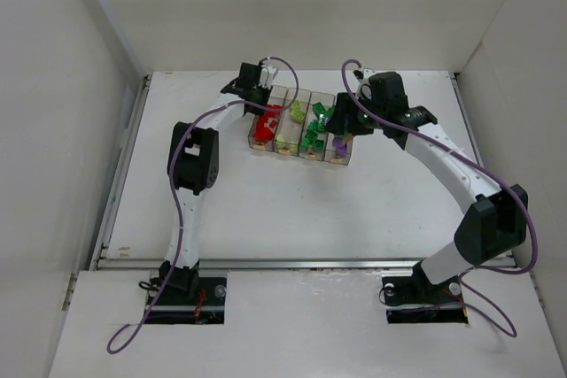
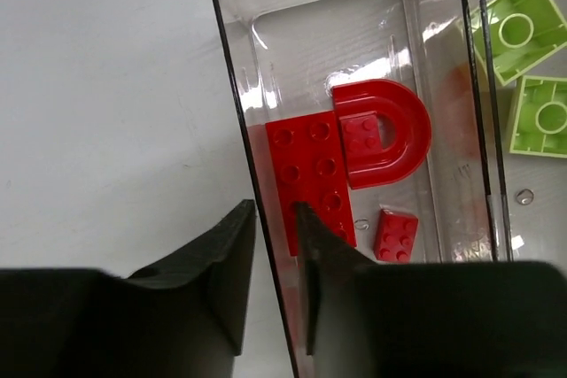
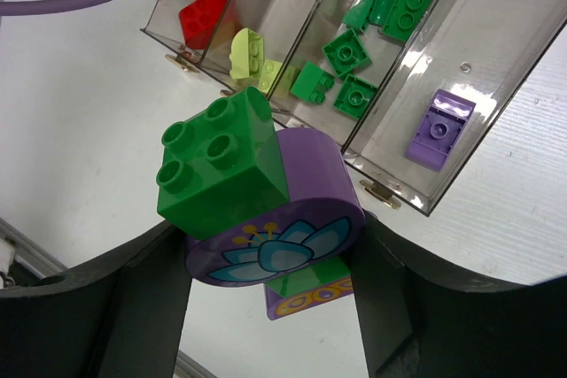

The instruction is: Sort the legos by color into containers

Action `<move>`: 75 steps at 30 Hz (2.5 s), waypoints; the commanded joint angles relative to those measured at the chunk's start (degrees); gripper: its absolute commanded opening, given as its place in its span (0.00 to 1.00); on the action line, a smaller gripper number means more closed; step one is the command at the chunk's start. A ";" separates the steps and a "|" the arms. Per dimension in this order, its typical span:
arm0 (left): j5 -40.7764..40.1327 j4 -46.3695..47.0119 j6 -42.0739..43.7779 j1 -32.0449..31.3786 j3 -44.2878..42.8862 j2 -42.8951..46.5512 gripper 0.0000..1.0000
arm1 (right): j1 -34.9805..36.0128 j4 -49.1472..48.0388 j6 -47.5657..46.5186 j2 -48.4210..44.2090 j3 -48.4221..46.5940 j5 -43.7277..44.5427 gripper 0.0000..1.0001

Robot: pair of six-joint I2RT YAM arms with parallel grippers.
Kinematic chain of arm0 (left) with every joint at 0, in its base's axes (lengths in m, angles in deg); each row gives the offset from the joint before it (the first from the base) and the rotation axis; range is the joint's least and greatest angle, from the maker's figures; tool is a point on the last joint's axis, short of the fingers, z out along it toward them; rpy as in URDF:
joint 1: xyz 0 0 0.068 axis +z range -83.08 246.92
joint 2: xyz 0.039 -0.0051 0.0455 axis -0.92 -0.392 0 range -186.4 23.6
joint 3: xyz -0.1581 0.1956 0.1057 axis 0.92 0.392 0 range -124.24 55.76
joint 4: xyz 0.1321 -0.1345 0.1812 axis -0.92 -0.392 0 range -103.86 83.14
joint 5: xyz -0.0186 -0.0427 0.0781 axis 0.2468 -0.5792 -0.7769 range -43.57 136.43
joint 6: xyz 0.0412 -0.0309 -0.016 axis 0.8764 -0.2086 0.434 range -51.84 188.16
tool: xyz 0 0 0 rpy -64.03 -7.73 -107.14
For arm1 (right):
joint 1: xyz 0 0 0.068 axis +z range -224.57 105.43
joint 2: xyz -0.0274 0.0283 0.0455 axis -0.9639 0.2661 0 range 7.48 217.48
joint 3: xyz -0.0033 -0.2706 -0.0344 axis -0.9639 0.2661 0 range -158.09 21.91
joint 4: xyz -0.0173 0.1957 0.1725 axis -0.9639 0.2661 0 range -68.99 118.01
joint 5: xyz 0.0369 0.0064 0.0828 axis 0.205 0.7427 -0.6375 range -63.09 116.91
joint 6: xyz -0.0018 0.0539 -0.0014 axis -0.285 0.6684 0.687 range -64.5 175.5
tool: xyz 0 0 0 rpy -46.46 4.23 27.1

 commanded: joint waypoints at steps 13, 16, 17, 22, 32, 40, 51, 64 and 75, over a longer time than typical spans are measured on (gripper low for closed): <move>-3.71 -4.04 -15.47 4.97 6.71 7.69 0.00 | 0.35 -3.51 -0.26 -2.40 1.00 0.29 0.00; -3.71 -4.83 -17.50 5.67 9.09 9.62 0.00 | 0.35 -4.04 -0.26 -2.40 1.00 0.29 0.00; -3.71 -4.83 -17.51 5.67 9.88 9.63 0.00 | 0.35 -4.04 -0.79 -2.40 1.00 0.29 0.00; -4.05 -6.23 -17.60 5.67 9.01 10.08 0.00 | 0.88 -4.65 -1.93 -2.40 1.00 -1.90 0.00; -3.62 -10.37 -16.37 5.67 5.93 8.48 0.61 | 1.93 -6.32 -11.07 -4.51 2.06 -10.78 0.00; -5.20 -11.87 -13.03 4.62 1.80 11.03 0.59 | 1.93 -5.01 -15.64 -4.51 1.00 -16.84 0.00; 17.20 -7.55 23.55 1.54 5.83 31.39 0.65 | 1.93 -3.60 -23.19 -5.56 -0.14 -18.51 0.00; 52.64 -43.31 65.43 -4.86 -2.78 37.75 0.81 | 4.92 -2.98 -28.92 -9.87 -0.24 -16.76 0.00; 48.43 -24.47 50.46 -11.01 5.65 47.24 0.82 | 4.92 -7.91 -28.39 -14.97 0.74 -19.66 0.00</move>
